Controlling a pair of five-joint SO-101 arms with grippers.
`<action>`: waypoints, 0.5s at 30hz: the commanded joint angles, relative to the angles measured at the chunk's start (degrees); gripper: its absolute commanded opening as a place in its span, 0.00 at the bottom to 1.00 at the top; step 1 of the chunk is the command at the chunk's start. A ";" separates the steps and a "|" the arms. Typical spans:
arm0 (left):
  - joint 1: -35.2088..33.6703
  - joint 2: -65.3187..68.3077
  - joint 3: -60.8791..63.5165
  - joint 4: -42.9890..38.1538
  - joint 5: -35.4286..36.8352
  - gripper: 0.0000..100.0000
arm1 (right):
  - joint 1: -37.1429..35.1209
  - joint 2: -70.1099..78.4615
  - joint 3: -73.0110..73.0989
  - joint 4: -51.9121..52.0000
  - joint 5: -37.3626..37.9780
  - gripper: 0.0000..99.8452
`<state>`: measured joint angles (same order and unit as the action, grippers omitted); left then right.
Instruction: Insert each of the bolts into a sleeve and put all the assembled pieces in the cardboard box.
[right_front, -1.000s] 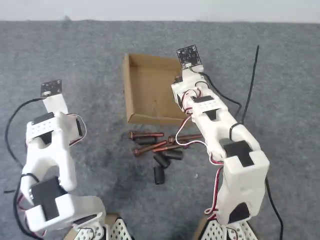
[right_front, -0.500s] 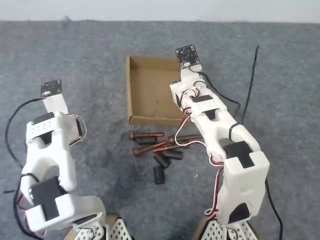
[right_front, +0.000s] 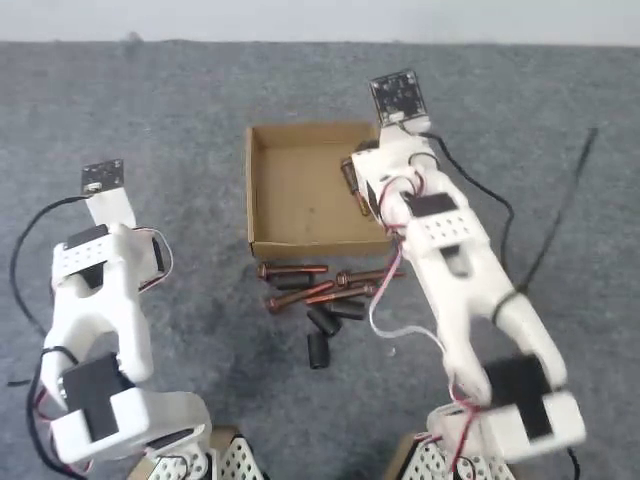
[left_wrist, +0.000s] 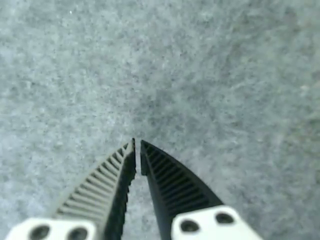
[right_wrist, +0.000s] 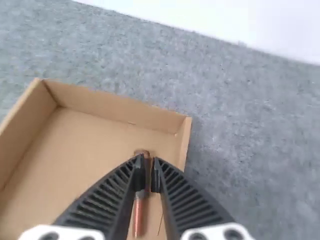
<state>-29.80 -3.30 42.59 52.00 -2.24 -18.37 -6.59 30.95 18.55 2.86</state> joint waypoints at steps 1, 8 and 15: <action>-0.18 -0.53 -3.47 -0.79 -0.53 0.01 | -1.80 -11.12 5.54 1.89 -3.60 0.01; -0.18 -0.53 -3.47 -0.79 -0.53 0.01 | -4.79 -28.44 17.85 9.01 -4.40 0.01; -0.18 -0.53 -3.47 -0.79 -0.62 0.01 | -12.35 -42.51 25.58 21.85 -3.16 0.01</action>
<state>-29.80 -3.30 42.59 52.00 -2.24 -26.99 -42.73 55.82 35.96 -0.92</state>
